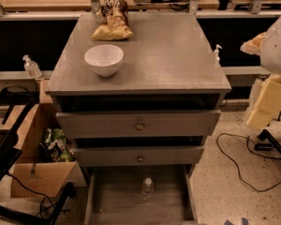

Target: Pick water bottle from bottom drawer and place on counter

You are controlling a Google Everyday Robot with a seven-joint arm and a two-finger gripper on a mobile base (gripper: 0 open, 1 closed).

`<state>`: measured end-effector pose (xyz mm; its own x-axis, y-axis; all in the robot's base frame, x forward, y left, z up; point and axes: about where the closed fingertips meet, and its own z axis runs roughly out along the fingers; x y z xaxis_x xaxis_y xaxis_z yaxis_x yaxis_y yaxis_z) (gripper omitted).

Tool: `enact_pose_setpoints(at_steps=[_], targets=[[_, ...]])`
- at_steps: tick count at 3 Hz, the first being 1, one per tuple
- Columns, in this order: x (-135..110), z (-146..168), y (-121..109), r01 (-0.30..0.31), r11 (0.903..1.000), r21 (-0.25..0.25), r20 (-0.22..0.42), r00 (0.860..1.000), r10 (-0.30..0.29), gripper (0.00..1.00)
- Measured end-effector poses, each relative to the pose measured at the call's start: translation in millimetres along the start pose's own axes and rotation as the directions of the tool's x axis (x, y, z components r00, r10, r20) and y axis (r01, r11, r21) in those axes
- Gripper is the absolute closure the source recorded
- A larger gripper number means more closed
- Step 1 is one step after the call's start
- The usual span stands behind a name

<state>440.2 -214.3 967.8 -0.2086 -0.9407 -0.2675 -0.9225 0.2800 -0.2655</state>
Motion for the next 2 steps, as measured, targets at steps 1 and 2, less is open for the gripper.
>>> enact_pose_setpoints(at_steps=[1,2], targets=[[40,87,36,-0.042,0.9960,-0.079,0.205,0.977,0.058,0.00],[60,145,52,-0.109,0.9911,-0.076,0.393,0.910,0.131,0.00]])
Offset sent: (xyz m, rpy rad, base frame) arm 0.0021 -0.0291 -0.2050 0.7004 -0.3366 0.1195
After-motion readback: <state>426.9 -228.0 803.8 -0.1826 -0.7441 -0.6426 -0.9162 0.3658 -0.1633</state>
